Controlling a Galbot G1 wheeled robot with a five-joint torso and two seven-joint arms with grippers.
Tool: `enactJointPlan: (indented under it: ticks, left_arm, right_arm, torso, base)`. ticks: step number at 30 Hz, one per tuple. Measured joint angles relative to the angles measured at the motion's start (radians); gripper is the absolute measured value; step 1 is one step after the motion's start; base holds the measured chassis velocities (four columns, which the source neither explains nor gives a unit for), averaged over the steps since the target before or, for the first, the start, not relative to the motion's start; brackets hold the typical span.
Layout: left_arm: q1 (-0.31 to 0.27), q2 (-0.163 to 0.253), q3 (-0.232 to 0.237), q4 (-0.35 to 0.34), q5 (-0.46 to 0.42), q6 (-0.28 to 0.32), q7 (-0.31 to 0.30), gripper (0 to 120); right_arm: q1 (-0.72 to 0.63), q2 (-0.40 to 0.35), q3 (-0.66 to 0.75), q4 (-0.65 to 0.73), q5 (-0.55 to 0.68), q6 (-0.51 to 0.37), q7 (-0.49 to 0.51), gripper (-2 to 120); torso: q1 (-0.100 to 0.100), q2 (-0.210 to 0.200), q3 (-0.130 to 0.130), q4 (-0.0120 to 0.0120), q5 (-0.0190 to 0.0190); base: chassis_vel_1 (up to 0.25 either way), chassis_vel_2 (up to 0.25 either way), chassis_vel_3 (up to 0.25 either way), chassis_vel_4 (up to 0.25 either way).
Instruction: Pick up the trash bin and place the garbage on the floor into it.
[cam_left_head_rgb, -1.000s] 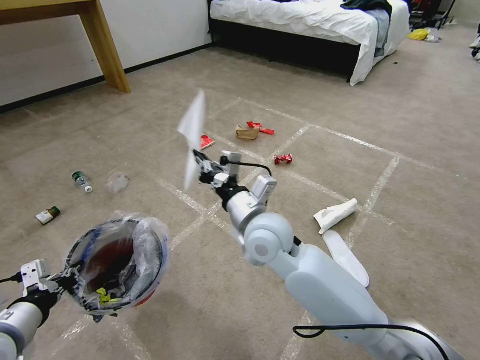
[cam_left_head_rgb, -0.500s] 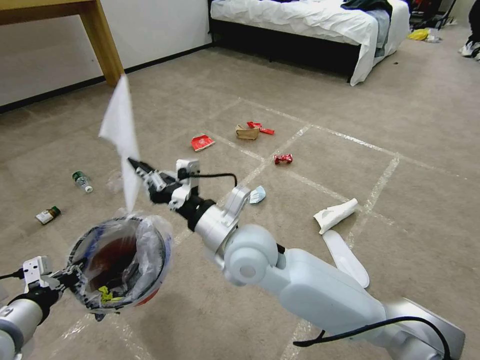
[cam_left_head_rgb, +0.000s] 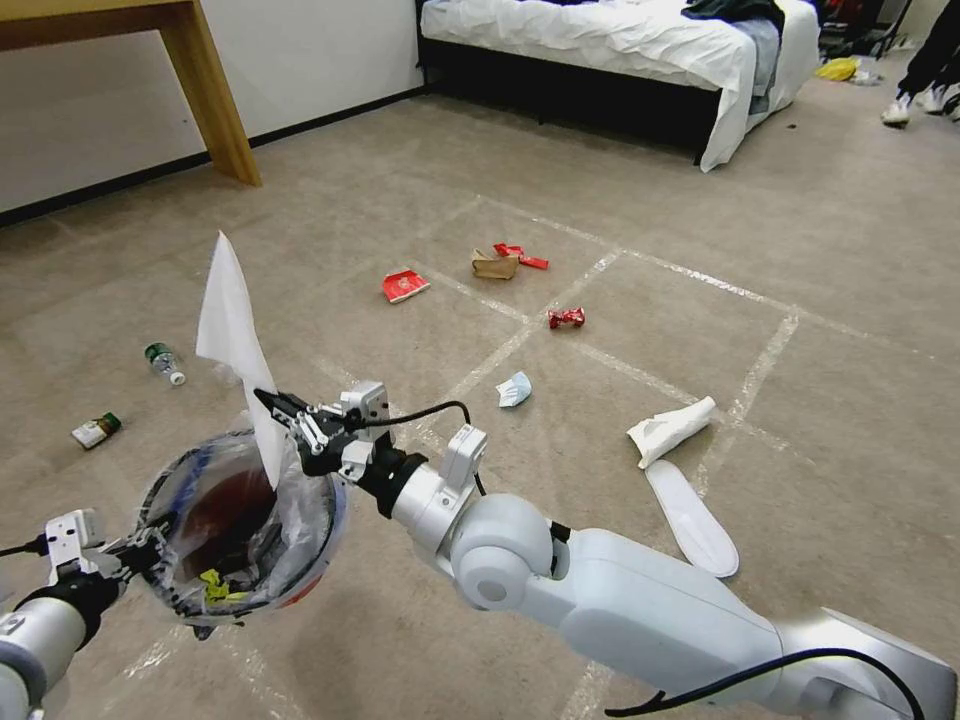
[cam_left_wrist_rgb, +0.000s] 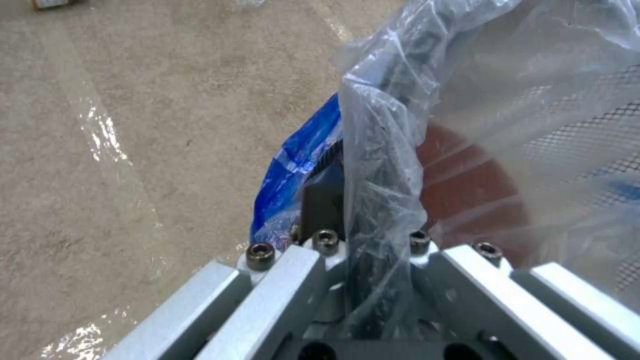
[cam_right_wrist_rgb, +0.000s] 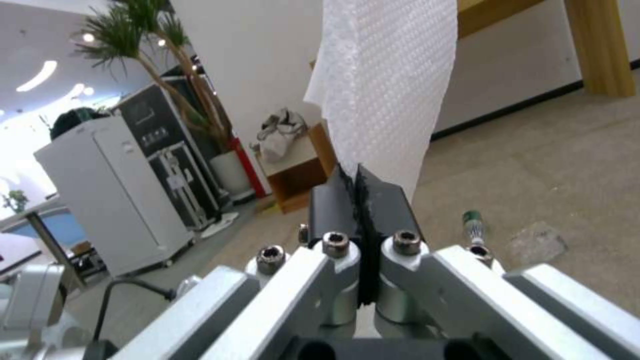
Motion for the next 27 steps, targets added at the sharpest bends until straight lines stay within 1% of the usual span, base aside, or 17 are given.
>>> enactJointPlan:
  ticks: [4,15,27]
  left_arm:
    - [-0.002,-0.002,0.001,-0.001,0.0,0.001,-0.003,1]
    - [-0.009,-0.026,0.007,0.0,0.009,0.002,-0.004,1]
    - [-0.006,-0.047,0.006,0.0,0.019,0.002,-0.005,1]
  right_arm:
    - [-0.005,-0.001,-0.009,-0.004,-0.006,0.001,-0.001,0]
    - [-0.023,-0.019,-0.026,-0.021,-0.035,0.012,-0.016,0]
    - [-0.022,-0.011,-0.039,-0.056,-0.063,0.024,-0.028,0]
  torso:
    - [0.0,0.0,0.0,0.0,0.0]
    - [0.0,0.0,0.0,0.0,0.0]
    - [0.0,0.0,0.0,0.0,0.0]
  base:
    - [0.0,0.0,0.0,0.0]
    - [0.0,0.0,0.0,0.0]
    - [0.0,0.0,0.0,0.0]
